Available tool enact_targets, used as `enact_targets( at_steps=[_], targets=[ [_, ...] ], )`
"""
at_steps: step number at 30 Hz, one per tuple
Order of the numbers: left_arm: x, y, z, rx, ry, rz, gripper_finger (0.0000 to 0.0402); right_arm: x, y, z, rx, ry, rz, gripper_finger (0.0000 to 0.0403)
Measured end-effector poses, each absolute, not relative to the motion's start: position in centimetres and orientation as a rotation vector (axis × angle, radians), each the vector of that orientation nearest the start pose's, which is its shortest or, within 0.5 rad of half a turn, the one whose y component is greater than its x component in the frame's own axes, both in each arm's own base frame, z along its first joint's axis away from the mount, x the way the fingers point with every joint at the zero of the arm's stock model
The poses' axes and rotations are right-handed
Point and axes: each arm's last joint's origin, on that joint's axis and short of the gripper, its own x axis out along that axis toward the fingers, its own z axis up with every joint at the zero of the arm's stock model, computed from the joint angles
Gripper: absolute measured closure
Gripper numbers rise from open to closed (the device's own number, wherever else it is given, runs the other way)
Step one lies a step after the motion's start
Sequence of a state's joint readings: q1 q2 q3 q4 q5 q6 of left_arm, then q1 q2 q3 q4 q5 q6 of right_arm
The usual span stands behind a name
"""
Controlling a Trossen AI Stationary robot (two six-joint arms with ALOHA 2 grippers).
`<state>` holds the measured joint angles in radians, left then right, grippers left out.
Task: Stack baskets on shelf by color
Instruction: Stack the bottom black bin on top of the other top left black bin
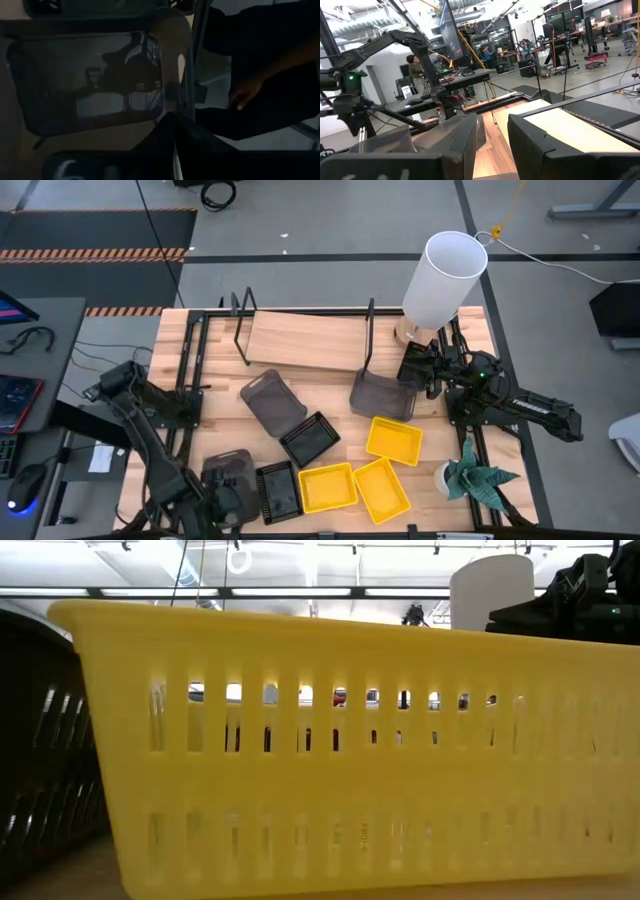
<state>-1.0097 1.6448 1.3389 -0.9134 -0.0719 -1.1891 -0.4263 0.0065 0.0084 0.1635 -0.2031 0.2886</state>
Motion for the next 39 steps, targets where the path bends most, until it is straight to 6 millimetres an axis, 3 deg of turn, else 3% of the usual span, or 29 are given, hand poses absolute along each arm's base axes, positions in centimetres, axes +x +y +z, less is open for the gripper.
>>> enact_targets(
  at_steps=[7, 19, 30, 39],
  targets=[
    [18.1, -27.3, 25.3, -0.417, 1.399, -0.007, 0.0351, 9.0, -3.4, 18.2, 0.236, -0.188, -0.199, 0.0288],
    [19.0, -27.1, 25.5, -0.619, 1.471, 0.049, 0.0221, 9.0, -3.4, 18.2, 0.235, -0.188, -0.198, 0.0288],
    [19.3, -27.4, 25.4, -0.713, 1.419, 0.113, 0.024, 9.0, -3.4, 18.1, 0.236, -0.188, -0.198, 0.0288],
    [20.2, -28.7, 22.6, -0.611, 1.445, 0.087, 0.0242, 9.0, -3.4, 18.2, 0.235, -0.189, -0.198, 0.0288]
  ],
)
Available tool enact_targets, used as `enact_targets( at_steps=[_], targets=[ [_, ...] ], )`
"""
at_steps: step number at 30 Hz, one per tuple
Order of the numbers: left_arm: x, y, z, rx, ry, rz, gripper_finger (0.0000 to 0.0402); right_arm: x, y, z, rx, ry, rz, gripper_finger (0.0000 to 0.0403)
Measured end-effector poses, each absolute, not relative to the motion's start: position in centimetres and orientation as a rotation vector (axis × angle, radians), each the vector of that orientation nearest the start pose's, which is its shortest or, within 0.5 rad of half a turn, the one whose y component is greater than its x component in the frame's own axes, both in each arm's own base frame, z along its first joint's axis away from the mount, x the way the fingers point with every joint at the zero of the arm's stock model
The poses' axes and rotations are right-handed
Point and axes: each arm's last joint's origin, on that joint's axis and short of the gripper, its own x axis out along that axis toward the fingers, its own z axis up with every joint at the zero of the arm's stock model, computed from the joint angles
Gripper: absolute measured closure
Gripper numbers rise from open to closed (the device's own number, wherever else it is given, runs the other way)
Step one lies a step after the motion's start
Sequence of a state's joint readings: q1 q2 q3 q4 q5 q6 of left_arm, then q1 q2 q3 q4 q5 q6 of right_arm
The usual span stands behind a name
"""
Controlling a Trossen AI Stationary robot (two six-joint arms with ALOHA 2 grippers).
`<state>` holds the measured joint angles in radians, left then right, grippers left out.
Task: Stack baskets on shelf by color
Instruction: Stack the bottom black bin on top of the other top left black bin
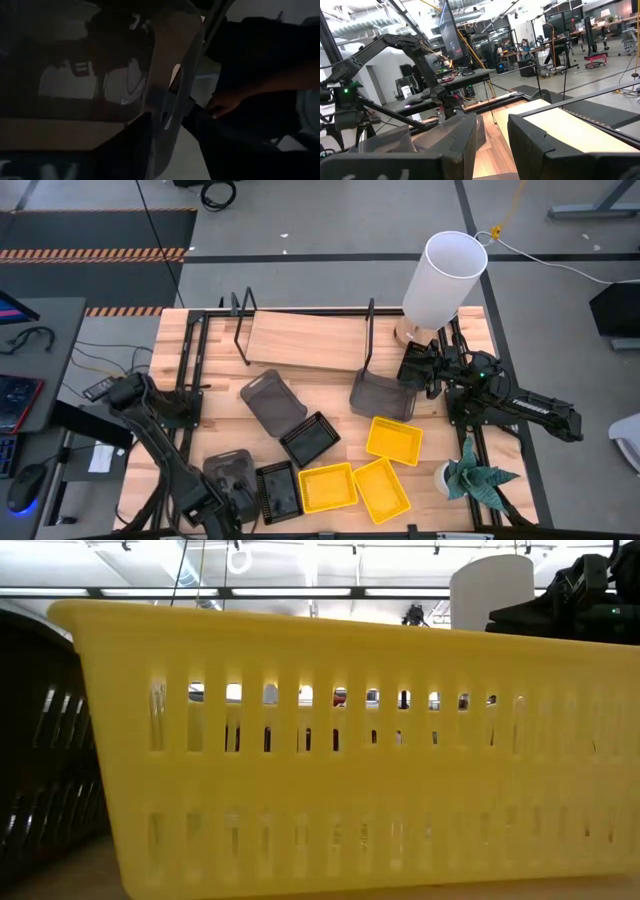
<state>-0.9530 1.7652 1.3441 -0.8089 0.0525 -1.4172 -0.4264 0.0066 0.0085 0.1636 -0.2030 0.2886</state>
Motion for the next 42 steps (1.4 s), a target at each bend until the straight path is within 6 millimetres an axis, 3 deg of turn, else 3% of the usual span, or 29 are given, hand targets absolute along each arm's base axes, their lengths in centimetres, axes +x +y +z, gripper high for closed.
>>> enact_targets(
  at_steps=[15, 27, 36, 42],
  targets=[
    [20.1, -28.7, 19.7, -0.399, 1.489, 0.167, 0.0242, 9.0, -3.4, 18.2, 0.235, -0.189, -0.198, 0.0288],
    [19.5, -27.4, 19.6, -0.171, 1.465, 0.235, 0.0242, 9.0, -3.4, 18.1, 0.235, -0.188, -0.198, 0.0288],
    [19.7, -26.8, 18.9, -0.147, 1.452, 0.253, 0.0245, 9.0, -3.4, 18.2, 0.235, -0.188, -0.198, 0.0288],
    [19.7, -26.4, 17.4, -0.179, 1.471, 0.244, 0.0275, 8.9, -3.4, 18.2, 0.235, -0.189, -0.198, 0.0288]
  ],
)
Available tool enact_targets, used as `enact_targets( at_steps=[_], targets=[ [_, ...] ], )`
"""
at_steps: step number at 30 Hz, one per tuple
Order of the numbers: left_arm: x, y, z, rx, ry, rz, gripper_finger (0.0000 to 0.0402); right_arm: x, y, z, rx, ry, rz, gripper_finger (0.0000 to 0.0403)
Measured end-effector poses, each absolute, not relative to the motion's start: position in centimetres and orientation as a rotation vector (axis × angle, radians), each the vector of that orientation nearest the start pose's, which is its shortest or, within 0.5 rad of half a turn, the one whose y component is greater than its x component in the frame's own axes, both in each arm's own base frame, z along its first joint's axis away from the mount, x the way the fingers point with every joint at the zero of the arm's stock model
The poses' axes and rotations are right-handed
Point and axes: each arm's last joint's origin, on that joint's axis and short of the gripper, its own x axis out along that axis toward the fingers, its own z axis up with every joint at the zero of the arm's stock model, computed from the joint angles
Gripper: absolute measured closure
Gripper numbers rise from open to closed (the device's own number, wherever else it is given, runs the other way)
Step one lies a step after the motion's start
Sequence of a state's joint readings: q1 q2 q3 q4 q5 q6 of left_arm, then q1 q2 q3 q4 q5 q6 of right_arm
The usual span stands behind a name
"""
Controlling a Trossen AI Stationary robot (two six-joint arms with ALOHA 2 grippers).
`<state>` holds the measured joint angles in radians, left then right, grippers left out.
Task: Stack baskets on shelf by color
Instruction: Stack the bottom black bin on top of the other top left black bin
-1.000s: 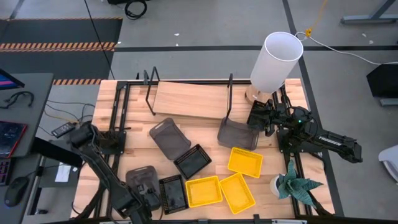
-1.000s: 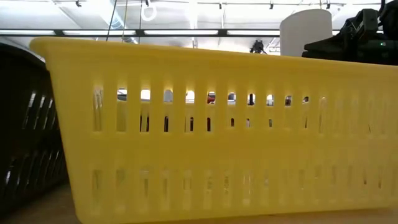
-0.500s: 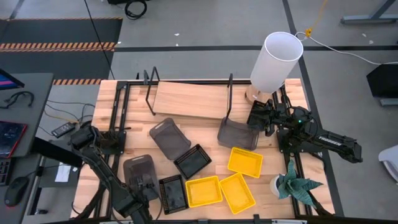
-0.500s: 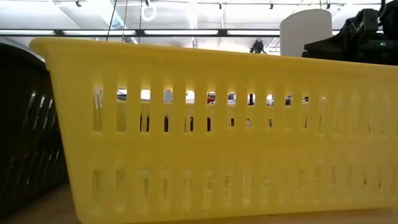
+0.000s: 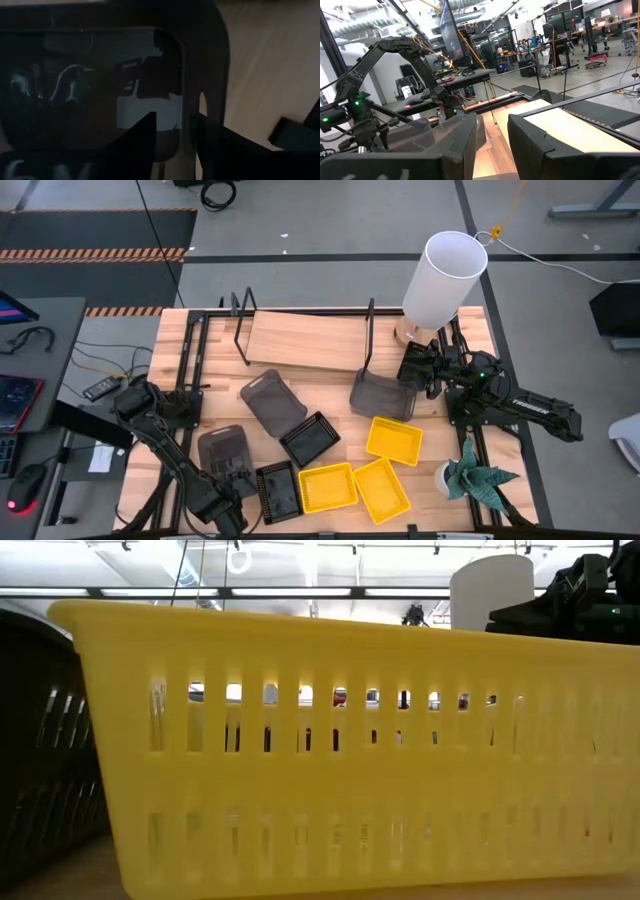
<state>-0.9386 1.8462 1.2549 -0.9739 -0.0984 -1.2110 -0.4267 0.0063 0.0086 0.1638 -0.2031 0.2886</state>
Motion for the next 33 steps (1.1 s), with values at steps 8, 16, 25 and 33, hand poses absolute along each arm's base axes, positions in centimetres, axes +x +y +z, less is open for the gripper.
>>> enact_targets(
  at_steps=[8, 16, 25, 33],
  targets=[
    [19.8, -26.2, 17.4, -0.184, 1.473, 0.248, 0.0342, 9.0, -3.4, 18.2, 0.235, -0.189, -0.199, 0.0288],
    [20.2, -25.9, 17.4, -0.192, 1.485, 0.248, 0.0394, 9.0, -3.4, 18.2, 0.235, -0.189, -0.198, 0.0288],
    [19.6, -24.7, 20.5, -0.229, 1.483, 0.316, 0.0397, 9.0, -3.4, 18.1, 0.235, -0.188, -0.198, 0.0288],
    [20.0, -21.9, 25.5, -0.302, 1.382, 0.382, 0.0397, 9.0, -3.4, 18.1, 0.236, -0.188, -0.198, 0.0288]
  ],
)
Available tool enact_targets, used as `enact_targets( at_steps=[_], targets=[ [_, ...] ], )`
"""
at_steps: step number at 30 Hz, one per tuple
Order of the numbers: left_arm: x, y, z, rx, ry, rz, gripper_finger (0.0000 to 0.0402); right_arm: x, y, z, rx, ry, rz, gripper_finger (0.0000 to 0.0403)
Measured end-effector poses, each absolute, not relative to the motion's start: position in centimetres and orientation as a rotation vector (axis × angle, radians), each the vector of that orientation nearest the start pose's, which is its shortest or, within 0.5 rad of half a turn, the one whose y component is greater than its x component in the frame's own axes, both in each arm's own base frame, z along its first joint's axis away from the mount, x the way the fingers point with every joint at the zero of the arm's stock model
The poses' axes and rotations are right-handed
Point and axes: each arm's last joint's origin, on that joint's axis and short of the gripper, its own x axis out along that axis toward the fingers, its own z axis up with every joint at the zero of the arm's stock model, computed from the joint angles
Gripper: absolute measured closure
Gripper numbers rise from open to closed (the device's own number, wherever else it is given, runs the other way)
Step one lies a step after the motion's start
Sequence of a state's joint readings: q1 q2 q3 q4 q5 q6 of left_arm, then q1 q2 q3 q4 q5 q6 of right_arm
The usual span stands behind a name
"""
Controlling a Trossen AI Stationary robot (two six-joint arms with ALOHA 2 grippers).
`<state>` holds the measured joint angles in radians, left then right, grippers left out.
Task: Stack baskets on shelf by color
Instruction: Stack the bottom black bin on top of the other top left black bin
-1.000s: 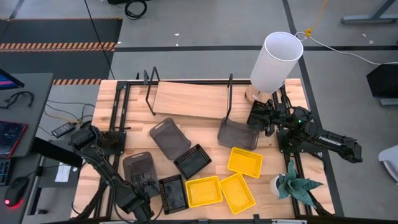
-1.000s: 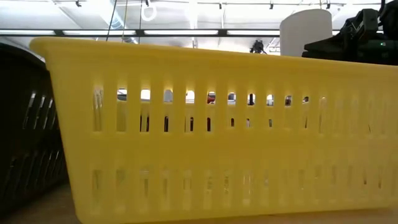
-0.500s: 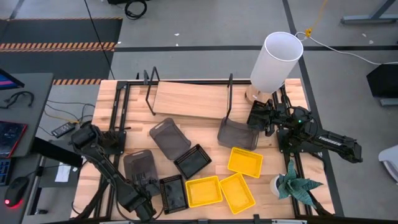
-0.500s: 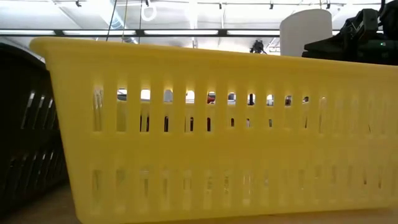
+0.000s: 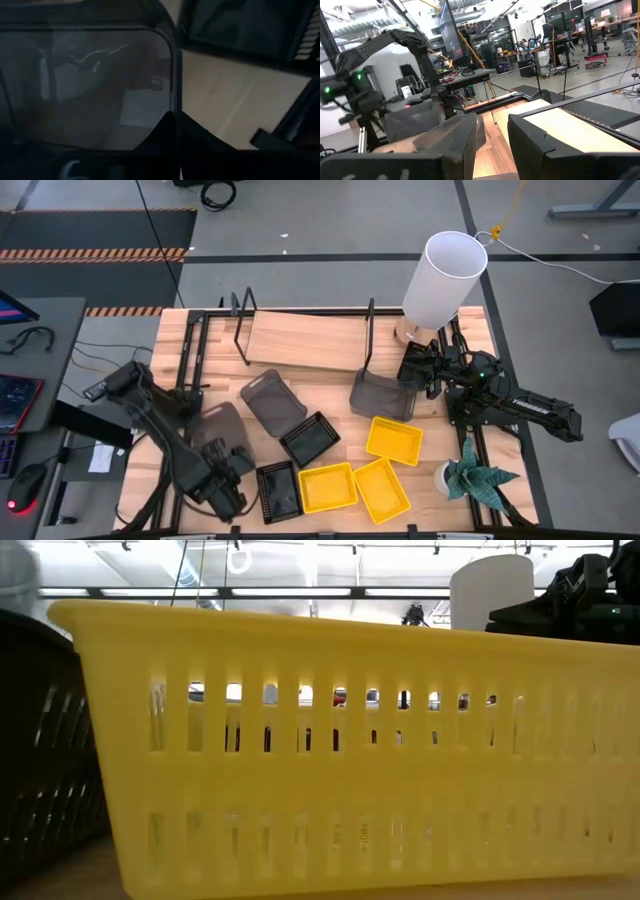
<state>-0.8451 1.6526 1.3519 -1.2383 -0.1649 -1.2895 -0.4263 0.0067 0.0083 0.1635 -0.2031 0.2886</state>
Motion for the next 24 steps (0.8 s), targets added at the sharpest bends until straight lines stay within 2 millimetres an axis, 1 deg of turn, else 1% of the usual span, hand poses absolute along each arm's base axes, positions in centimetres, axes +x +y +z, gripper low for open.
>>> enact_targets(
  at_steps=[4, 7, 13, 17, 20, 24],
  targets=[
    [20.4, -19.6, 27.9, -0.27, 1.353, 0.433, 0.0397, 9.0, -3.4, 18.2, 0.235, -0.189, -0.198, 0.0288],
    [21.5, -17.6, 29.2, -0.248, 1.33, 0.452, 0.0397, 9.0, -3.4, 18.1, 0.235, -0.188, -0.198, 0.0288],
    [24.6, -13.2, 29.4, -0.223, 1.323, 0.465, 0.0398, 9.0, -3.4, 18.2, 0.235, -0.189, -0.198, 0.0288],
    [26.6, -10.5, 29.4, -0.271, 1.288, 0.47, 0.0398, 9.0, -3.4, 18.2, 0.235, -0.189, -0.198, 0.0288],
    [27.8, -9.1, 29.5, -0.323, 1.242, 0.463, 0.0398, 9.0, -3.4, 18.2, 0.235, -0.189, -0.198, 0.0288],
    [29.1, -7.9, 29.7, -0.384, 1.163, 0.461, 0.0398, 9.0, -3.4, 18.1, 0.236, -0.188, -0.198, 0.0288]
  ],
)
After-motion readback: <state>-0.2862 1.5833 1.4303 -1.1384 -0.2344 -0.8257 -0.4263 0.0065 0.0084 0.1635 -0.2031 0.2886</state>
